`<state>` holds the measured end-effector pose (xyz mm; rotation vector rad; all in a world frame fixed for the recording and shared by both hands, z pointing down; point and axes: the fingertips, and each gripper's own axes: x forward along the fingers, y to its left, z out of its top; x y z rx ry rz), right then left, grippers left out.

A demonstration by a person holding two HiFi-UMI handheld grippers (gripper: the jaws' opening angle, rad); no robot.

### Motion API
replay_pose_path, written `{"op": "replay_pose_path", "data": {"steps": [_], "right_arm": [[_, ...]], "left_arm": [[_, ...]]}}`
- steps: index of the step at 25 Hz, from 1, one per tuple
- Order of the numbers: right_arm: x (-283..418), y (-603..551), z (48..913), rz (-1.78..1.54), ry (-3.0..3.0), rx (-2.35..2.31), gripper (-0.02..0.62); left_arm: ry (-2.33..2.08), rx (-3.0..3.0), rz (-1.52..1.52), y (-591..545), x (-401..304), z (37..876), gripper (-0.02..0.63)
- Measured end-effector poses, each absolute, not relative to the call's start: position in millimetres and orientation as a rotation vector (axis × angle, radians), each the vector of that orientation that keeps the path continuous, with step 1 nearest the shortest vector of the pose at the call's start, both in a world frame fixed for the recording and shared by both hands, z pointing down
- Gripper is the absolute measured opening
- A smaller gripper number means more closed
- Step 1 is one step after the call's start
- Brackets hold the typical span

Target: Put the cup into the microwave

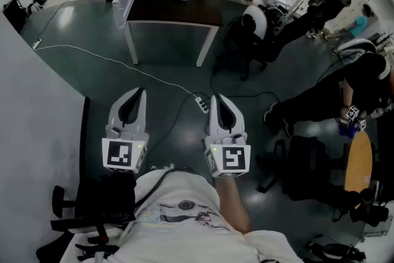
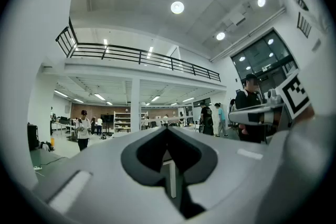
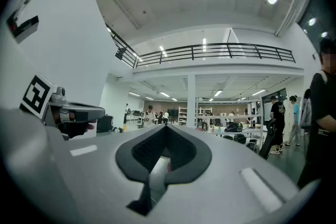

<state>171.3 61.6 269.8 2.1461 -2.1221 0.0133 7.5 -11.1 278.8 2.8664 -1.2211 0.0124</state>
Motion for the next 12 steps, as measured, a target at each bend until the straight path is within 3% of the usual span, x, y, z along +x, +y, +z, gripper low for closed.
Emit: {"op": "replay_pose_path", "data": {"steps": [12], "right_arm": [[157.4,66.2,282.7,0.027,-2.126,2.134,-0.002]], "left_arm": [[-1.196,2.868,0.028,-4.7,-2.7,295.7,-0.003]]}}
